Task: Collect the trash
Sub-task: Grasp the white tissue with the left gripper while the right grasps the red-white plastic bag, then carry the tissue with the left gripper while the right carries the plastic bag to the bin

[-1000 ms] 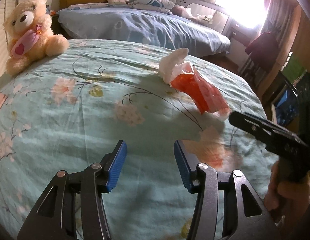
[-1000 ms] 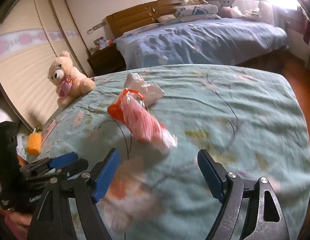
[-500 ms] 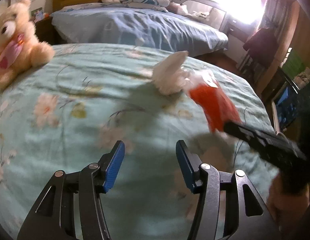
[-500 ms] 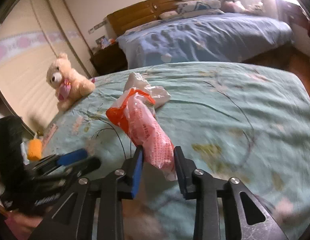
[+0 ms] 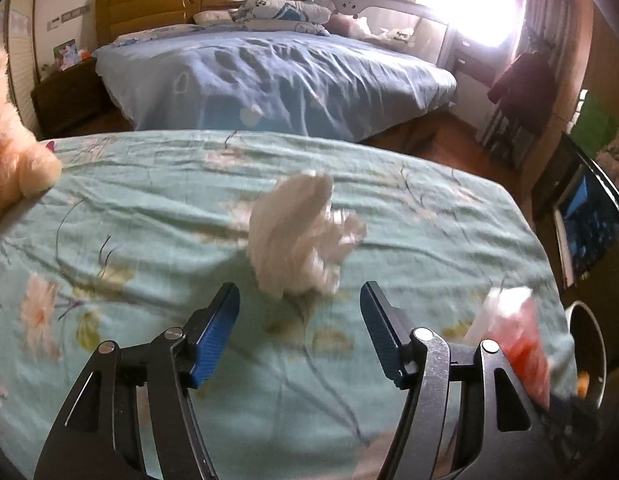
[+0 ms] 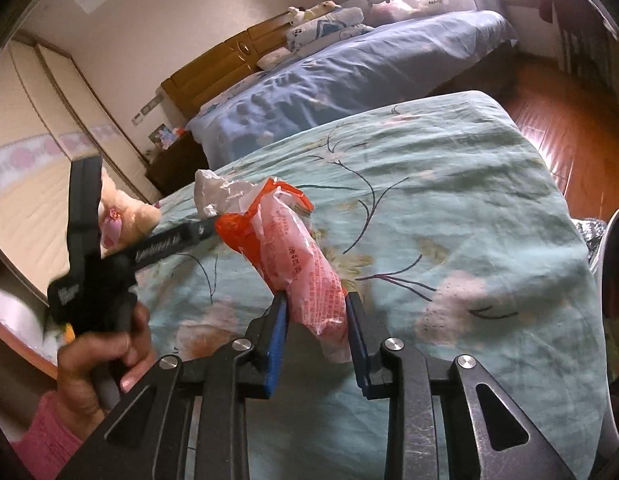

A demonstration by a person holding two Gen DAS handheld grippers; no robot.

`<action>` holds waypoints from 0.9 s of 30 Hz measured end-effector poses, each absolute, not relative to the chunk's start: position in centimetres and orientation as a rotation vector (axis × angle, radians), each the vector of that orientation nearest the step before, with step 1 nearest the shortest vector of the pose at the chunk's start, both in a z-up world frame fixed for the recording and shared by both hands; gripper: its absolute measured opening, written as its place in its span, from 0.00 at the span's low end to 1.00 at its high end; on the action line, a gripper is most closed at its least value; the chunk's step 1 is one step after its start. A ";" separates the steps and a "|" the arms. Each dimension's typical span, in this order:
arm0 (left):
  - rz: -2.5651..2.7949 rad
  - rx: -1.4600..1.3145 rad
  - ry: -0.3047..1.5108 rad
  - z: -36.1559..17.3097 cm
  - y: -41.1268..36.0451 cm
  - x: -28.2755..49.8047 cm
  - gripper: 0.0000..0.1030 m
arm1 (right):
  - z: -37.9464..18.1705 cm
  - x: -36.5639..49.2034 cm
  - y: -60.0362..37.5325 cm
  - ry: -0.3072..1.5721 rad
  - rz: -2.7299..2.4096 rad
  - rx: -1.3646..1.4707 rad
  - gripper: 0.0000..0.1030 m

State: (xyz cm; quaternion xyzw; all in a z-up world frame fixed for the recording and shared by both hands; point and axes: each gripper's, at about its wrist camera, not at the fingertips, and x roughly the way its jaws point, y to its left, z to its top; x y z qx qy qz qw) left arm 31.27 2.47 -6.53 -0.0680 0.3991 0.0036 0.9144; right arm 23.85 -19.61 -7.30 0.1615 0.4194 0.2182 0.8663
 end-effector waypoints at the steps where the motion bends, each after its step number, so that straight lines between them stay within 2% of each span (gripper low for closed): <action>1: 0.012 -0.135 0.821 -6.6 2.4 31.6 0.53 | -7.2 23.9 -19.4 0.878 0.453 0.324 0.27; 2: 0.004 -0.135 0.831 -6.8 2.3 31.8 0.33 | -7.2 24.0 -19.3 0.879 0.453 0.319 0.27; 3: -0.008 -0.139 0.844 -7.0 2.3 32.1 0.19 | -7.3 24.0 -19.4 0.879 0.454 0.322 0.27; 6: -0.019 -0.147 0.838 -7.0 2.3 32.1 0.12 | -7.4 24.1 -19.5 0.881 0.454 0.331 0.27; 17: -0.103 -0.205 0.826 -6.3 1.1 24.5 0.04 | -7.3 22.5 -20.3 0.870 0.430 0.366 0.27; 27: -0.190 -0.201 0.801 -4.9 -1.4 18.2 0.04 | -6.5 19.8 -22.5 0.884 0.359 0.383 0.27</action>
